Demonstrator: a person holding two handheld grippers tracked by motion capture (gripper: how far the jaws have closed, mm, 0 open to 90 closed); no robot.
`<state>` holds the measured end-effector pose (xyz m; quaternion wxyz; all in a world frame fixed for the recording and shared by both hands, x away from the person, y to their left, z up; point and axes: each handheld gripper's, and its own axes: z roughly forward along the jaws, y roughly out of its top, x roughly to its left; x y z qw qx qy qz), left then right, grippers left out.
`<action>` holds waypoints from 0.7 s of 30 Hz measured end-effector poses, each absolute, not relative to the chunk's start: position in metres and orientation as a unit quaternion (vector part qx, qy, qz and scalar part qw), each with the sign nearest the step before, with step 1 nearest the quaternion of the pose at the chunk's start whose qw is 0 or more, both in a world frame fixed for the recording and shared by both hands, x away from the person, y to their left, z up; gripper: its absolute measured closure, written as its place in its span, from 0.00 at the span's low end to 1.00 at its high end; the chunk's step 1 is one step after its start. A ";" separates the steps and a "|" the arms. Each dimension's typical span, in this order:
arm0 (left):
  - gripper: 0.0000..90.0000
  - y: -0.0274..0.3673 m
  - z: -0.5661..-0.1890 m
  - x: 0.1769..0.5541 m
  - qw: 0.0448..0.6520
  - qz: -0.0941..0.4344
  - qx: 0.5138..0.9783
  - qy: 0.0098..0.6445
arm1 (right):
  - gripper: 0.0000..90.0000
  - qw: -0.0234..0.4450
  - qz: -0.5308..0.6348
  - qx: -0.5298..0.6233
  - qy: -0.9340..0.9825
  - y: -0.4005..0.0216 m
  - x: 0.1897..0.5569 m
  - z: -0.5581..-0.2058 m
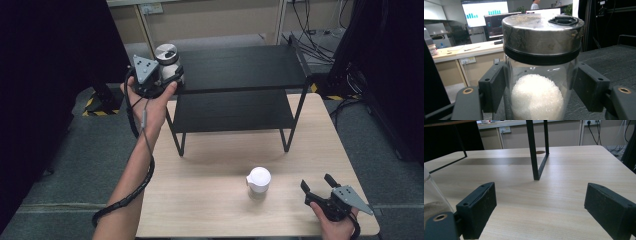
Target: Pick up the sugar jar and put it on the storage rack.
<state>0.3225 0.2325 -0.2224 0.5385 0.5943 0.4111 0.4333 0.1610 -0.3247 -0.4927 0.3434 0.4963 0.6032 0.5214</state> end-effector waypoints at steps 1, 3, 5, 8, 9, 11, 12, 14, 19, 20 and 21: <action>0.34 0.233 -0.222 0.323 0.539 0.432 0.595 0.412 | 0.12 0.344 0.521 0.496 0.603 -0.325 0.161 -0.493; 0.34 0.233 -0.222 0.326 0.539 0.429 0.594 0.414 | 0.12 0.343 0.521 0.497 0.603 -0.325 0.161 -0.493; 0.34 0.233 -0.222 0.329 0.542 0.425 0.592 0.419 | 0.12 0.342 0.521 0.497 0.603 -0.325 0.161 -0.492; 0.34 0.235 -0.221 0.332 0.546 0.416 0.589 0.426 | 0.12 0.342 0.521 0.497 0.604 -0.325 0.161 -0.492; 0.34 0.235 -0.221 0.333 0.547 0.414 0.588 0.428 | 0.12 0.342 0.521 0.497 0.604 -0.325 0.161 -0.492; 0.34 0.237 -0.220 0.334 0.551 0.407 0.587 0.432 | 0.12 0.341 0.522 0.498 0.603 -0.325 0.161 -0.492; 0.34 0.239 -0.220 0.334 0.552 0.404 0.587 0.433 | 0.12 0.341 0.522 0.498 0.603 -0.325 0.162 -0.492; 0.34 0.242 -0.219 0.336 0.556 0.394 0.586 0.437 | 0.12 0.342 0.521 0.497 0.604 -0.325 0.162 -0.492; 0.33 0.243 -0.219 0.336 0.558 0.393 0.585 0.437 | 0.12 0.342 0.521 0.498 0.604 -0.325 0.162 -0.492; 0.33 0.243 -0.220 0.336 0.561 0.392 0.583 0.437 | 0.12 0.341 0.521 0.498 0.604 -0.325 0.162 -0.492; 0.33 0.243 -0.221 0.336 0.564 0.392 0.580 0.437 | 0.12 0.341 0.521 0.498 0.604 -0.325 0.162 -0.492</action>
